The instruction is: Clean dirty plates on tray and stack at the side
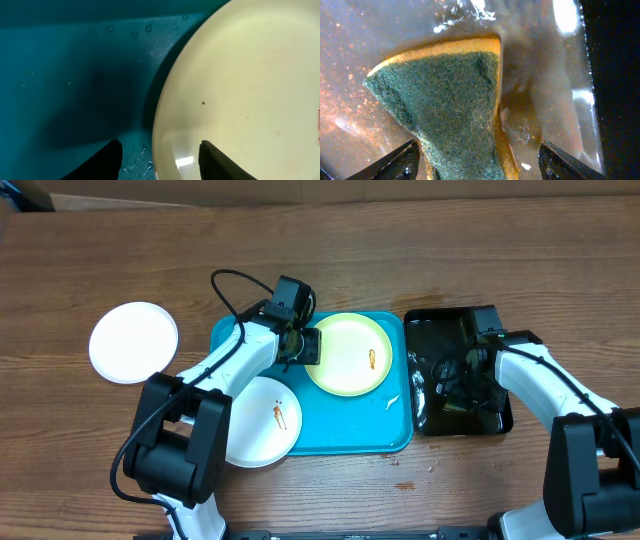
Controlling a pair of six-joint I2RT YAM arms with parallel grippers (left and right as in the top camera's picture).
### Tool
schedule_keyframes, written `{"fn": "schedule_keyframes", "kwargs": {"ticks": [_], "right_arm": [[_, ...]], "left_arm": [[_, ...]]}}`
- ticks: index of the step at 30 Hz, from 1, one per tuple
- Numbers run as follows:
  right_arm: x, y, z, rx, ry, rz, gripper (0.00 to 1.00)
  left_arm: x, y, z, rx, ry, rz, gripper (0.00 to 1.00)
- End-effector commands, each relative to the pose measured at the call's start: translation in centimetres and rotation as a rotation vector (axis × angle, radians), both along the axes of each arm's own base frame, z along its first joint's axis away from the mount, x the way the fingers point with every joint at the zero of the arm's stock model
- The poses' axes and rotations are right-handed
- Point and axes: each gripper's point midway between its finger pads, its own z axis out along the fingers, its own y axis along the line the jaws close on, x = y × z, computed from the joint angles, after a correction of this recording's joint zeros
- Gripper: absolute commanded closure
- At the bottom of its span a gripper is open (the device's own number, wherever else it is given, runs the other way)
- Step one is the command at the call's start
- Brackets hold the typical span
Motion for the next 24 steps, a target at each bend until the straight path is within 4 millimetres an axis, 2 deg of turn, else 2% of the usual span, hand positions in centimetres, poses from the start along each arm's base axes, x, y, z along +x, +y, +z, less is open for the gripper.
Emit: {"fn": "schedule_keyframes", "kwargs": {"ticks": [1, 3, 8, 9, 13, 19, 23, 24], "right_arm": [[0.0, 0.2, -0.2, 0.005, 0.002, 0.002, 0.25], [0.0, 0.2, -0.2, 0.006, -0.001, 0.002, 0.28], [0.6, 0.2, 0.7, 0.005, -0.004, 0.008, 0.56], [0.7, 0.2, 1.0, 0.005, -0.002, 0.007, 0.58], [0.4, 0.2, 1.1, 0.004, 0.011, 0.007, 0.57], [-0.8, 0.1, -0.5, 0.002, 0.026, 0.008, 0.35], [-0.7, 0.1, -0.8, 0.003, 0.016, 0.009, 0.36], [-0.6, 0.1, -0.7, 0.004, 0.012, 0.009, 0.4]], "left_arm": [[-0.5, 0.4, -0.7, 0.032, 0.006, -0.009, 0.56], [-0.5, 0.4, -0.7, 0.032, 0.005, -0.009, 0.59], [-0.6, 0.4, -0.7, 0.033, 0.009, -0.009, 0.58], [-0.6, 0.4, -0.7, 0.033, 0.009, -0.009, 0.56], [-0.6, 0.4, -0.7, 0.031, 0.01, -0.01, 0.56], [-0.6, 0.2, -0.7, 0.028, 0.007, -0.012, 0.56], [-0.6, 0.1, -0.7, 0.028, 0.007, -0.013, 0.56], [-0.6, 0.1, -0.7, 0.028, 0.007, -0.013, 0.57]]}}
